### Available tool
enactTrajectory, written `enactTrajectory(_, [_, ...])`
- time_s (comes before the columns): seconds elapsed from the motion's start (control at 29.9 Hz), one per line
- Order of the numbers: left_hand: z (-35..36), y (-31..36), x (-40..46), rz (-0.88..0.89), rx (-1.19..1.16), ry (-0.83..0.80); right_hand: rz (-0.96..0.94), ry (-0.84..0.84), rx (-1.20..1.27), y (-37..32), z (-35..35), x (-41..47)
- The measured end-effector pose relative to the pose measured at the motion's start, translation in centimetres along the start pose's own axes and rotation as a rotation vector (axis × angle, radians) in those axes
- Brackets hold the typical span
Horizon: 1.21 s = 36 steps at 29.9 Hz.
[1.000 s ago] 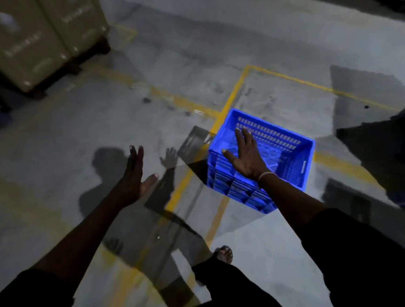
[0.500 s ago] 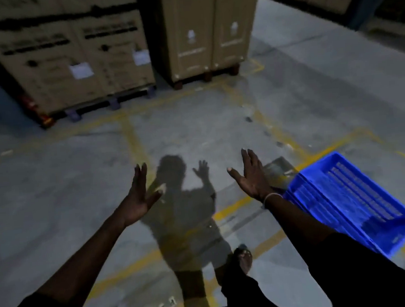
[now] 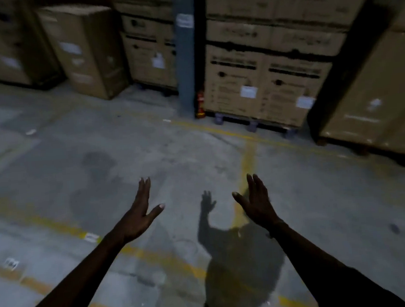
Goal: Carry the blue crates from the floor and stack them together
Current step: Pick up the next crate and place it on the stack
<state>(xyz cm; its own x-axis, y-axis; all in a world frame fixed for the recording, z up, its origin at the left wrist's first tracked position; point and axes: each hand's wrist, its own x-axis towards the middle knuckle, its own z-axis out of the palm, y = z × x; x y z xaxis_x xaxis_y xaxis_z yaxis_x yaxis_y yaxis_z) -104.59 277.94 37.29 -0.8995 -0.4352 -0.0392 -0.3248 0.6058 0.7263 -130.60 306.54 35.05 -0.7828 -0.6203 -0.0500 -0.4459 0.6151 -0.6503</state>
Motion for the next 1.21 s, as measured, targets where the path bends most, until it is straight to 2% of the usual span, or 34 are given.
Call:
enactTrajectory(0.07, [-1.9, -1.5, -0.7, -0.068, -0.008, 0.091, -0.101, -0.048, -0.011, -2.6, 1.9, 4.0])
enactTrajectory(0.37, [-8.7, -6.5, -4.5, -0.309, -0.141, 0.426, -0.319, -0.362, 0.086, -16.7, 10.9, 15.0])
enactTrajectory(0.57, [-13.9, -13.6, -7.7, -0.443, -0.172, 0.579, -0.444, -0.528, 0.083, -27.0, 20.1, 19.7])
enactTrajectory(0.77, [-23.3, -22.2, -10.0, -0.519, -0.236, 0.683, -0.458, -0.607, 0.119, -38.6, 30.7, 23.1])
enactTrajectory(1.0, [-35.9, -32.1, -11.6, -0.573, -0.222, 0.694, -0.446, -0.608, 0.155, -52.3, 40.2, 26.1])
enactTrajectory(1.21, [-43.2, -39.6, -10.3, -0.611, -0.249, 0.705, -0.441, -0.667, 0.177, -60.6, 47.5, 30.1])
